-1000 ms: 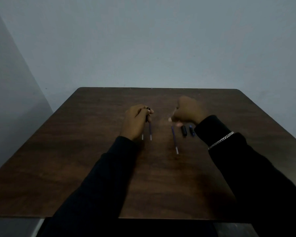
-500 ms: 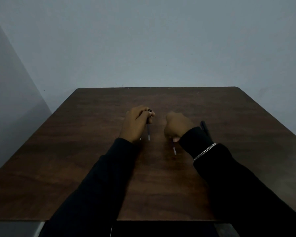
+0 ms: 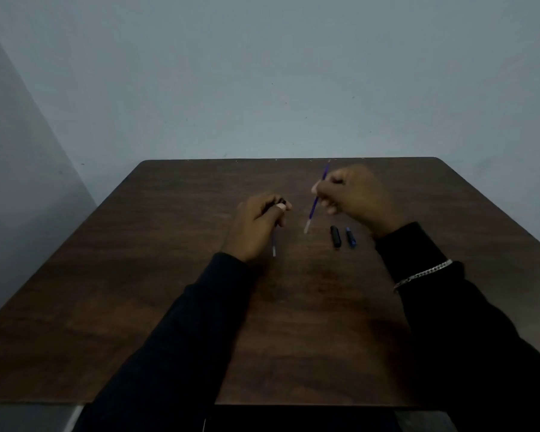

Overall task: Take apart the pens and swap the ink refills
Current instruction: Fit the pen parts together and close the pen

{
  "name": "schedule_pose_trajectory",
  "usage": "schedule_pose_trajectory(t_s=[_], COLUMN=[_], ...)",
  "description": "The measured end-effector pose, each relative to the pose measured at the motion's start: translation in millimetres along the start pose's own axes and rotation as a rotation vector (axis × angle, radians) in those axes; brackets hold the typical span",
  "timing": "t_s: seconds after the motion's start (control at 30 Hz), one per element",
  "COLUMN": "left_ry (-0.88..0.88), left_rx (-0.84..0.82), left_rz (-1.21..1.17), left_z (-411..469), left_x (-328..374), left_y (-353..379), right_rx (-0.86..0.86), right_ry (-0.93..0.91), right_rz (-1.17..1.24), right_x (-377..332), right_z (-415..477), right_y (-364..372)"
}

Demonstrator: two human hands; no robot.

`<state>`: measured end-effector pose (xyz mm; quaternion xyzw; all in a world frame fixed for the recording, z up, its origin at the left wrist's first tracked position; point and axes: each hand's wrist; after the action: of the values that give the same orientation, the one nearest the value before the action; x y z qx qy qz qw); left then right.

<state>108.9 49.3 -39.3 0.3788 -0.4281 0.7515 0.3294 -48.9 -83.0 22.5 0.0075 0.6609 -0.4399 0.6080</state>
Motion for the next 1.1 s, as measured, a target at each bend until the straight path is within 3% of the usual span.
schedule_pose_trajectory(t_s=[0.1, 0.2, 0.57, 0.93, 1.1], left_ry=[-0.011, 0.001, 0.024, 0.090, 0.088], left_rx=[-0.019, -0.034, -0.094, -0.100, -0.106], left_rz=[0.026, 0.045, 0.116, 0.123, 0.118], left_z=[-1.1, -2.8, -3.4, -6.3, -7.3], left_x=[0.2, 1.9, 4.5, 9.2, 11.6], left_y=[2.5, 5.0, 6.5, 7.5, 7.8], right_rx=[0.051, 0.075, 0.096, -0.048, -0.069], right_ry=[-0.162, -0.294, -0.343, -0.292, -0.316], right_rz=[0.389, 0.528, 0.443, 0.259, 0.335], right_x=[9.9, 10.6, 1.4, 7.7, 9.1], right_z=[-3.4, -5.1, -10.8, -10.2, -8.4], right_y=[-7.9, -6.1, 0.0, 17.4, 16.7])
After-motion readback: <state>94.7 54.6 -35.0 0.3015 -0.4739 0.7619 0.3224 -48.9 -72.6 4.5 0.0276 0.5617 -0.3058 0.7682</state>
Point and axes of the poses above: each hand's wrist, its own z-axis towards the middle knuckle, its own y-axis out of the palm, x = y × z, and after that the axes turned 13 degrees about -x, right-handed
